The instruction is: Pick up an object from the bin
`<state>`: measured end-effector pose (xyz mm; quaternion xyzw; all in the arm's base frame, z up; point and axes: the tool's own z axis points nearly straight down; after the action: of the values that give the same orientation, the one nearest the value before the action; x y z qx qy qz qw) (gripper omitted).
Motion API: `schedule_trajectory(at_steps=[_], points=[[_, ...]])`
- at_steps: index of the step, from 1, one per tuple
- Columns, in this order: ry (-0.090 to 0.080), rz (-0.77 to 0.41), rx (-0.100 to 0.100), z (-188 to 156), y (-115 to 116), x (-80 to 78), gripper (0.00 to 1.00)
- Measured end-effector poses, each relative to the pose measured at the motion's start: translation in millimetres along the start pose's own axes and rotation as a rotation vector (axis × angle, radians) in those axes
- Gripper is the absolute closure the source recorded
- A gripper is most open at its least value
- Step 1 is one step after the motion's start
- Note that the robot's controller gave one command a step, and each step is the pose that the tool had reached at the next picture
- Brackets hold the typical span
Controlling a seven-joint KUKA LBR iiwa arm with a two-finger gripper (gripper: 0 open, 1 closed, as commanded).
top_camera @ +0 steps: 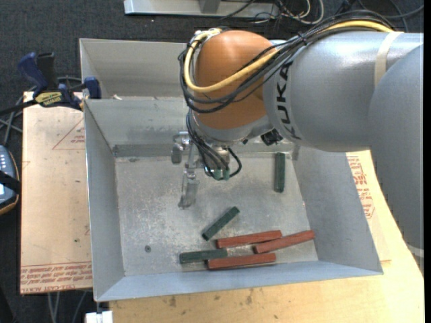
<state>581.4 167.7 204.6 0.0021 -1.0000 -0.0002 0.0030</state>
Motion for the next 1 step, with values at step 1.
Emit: schedule_trajectory(at_steps=[1], points=[[-0.007, 0.003, -0.001, -4.2, -0.8, -1.9, 0.0]])
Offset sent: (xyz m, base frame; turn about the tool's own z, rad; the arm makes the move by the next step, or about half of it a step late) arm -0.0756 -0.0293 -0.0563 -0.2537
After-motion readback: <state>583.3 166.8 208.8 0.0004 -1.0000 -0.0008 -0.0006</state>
